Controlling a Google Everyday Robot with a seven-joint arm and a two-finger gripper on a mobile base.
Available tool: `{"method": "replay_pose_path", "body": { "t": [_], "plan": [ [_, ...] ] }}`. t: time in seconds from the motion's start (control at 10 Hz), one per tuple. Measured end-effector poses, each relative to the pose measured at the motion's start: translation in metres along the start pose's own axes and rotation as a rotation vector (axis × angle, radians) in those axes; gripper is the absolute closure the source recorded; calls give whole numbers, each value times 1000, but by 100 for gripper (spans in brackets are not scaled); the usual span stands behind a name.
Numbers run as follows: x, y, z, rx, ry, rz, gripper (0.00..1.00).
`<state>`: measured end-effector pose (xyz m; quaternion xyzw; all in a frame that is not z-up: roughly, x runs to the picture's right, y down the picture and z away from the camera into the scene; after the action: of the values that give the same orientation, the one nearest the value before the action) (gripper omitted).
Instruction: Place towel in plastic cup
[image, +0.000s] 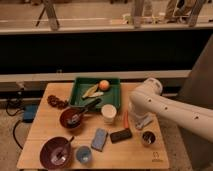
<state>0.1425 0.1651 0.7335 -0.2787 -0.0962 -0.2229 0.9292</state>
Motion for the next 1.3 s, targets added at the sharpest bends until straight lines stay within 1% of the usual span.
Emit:
{"method": "replay_pose_path", "body": {
  "t": [0.1, 0.2, 0.3, 0.4, 0.5, 0.6, 0.7, 0.8, 0.9, 1.1, 1.3],
  "plan": [
    [4, -3, 1, -2, -23, 12, 63],
    [14, -7, 3, 1, -52, 26, 53],
    [25, -10, 7, 2, -78, 35, 45],
    [44, -13, 11, 5, -112, 51, 34],
    [67, -13, 19, -2, -150, 75, 24],
    [77, -15, 30, -12, -172, 90, 20],
    [82, -17, 38, -14, -185, 100, 20],
    [89, -14, 50, -20, -200, 119, 20],
    [93, -12, 57, -21, -209, 128, 20],
    [93, -14, 69, -7, -225, 130, 20],
    [96, -14, 77, 0, -226, 132, 20]
  ]
}}
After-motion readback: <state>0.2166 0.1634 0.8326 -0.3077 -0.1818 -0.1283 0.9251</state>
